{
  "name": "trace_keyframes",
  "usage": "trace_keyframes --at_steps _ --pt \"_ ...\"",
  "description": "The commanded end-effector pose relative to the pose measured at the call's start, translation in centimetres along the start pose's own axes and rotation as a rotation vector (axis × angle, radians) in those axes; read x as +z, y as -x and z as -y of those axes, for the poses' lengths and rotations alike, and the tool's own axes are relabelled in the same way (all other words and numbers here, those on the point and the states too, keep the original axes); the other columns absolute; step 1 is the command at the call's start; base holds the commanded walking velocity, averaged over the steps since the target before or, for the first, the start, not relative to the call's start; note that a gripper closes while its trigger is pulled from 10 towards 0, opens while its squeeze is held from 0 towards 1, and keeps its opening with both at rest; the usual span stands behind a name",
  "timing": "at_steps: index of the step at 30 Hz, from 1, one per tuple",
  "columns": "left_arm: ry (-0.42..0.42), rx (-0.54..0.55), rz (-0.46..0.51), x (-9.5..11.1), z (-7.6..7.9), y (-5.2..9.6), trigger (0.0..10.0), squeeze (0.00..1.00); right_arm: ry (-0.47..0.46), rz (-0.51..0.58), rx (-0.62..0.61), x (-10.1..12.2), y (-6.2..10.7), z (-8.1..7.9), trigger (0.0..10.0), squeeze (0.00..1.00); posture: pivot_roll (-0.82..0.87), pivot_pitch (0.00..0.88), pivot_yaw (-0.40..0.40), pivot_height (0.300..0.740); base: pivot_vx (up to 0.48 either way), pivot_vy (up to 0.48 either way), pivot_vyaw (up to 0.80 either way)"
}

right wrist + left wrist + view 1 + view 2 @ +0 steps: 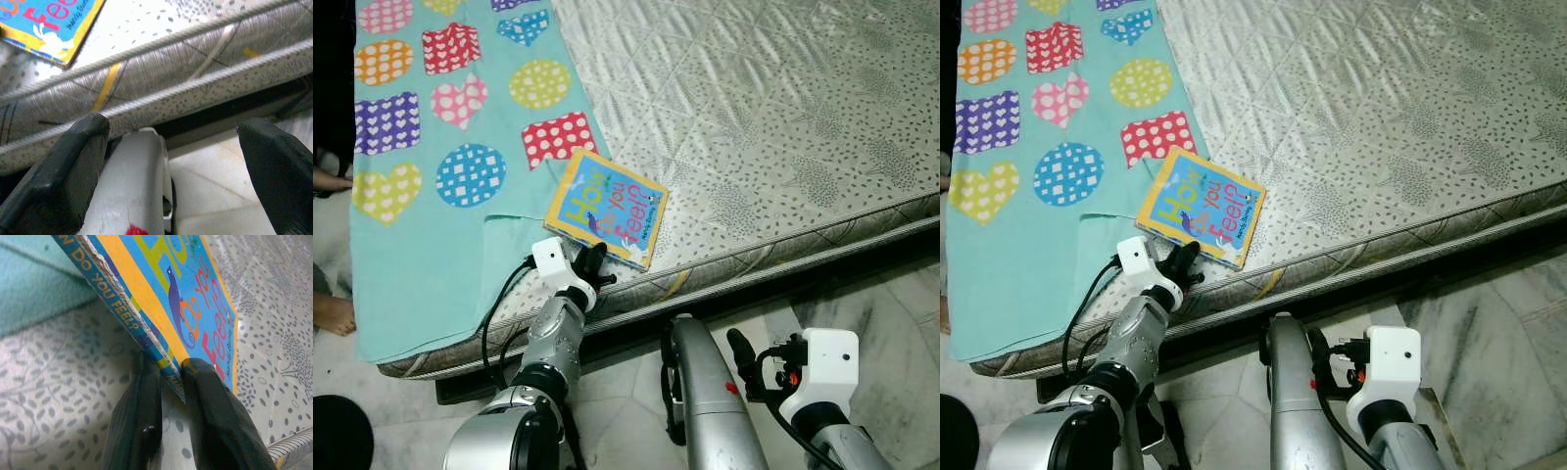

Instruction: Clean up the room

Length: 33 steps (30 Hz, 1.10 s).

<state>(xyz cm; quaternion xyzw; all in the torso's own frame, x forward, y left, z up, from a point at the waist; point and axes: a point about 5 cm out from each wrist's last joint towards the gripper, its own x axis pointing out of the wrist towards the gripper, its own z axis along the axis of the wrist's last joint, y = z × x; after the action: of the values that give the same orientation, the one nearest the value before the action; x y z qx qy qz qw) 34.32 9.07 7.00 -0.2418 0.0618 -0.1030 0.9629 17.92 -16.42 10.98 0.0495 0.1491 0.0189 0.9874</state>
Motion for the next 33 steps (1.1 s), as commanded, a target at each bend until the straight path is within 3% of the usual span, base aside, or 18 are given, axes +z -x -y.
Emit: trace_keyframes --at_steps 1,15,27,33 --pt "-0.027 0.036 -0.021 -0.8 -0.8 0.7 0.0 0.00 -0.016 -0.032 -0.004 -0.8 0.0 0.0 10.0 0.00 -0.31 0.332 0.072 0.590 0.000 0.000 0.00" --pt "-0.142 0.059 0.064 0.6 -1.1 0.8 0.0 0.00 -0.037 0.008 0.000 -0.7 -2.0 -0.3 10.0 0.00 -0.28 0.270 0.094 0.590 0.000 0.000 0.00" --pt "-0.258 0.102 0.164 3.5 -1.3 0.2 0.0 0.00 -0.051 0.055 -0.001 -0.6 -4.6 -0.5 10.0 0.00 -0.24 0.187 0.112 0.590 0.000 0.000 0.00" --pt "-0.259 0.101 0.170 3.6 -1.4 0.4 0.0 0.00 -0.060 0.073 -0.004 -0.5 -5.7 -0.5 10.0 0.00 -0.23 0.158 0.115 0.590 0.000 0.000 0.00"
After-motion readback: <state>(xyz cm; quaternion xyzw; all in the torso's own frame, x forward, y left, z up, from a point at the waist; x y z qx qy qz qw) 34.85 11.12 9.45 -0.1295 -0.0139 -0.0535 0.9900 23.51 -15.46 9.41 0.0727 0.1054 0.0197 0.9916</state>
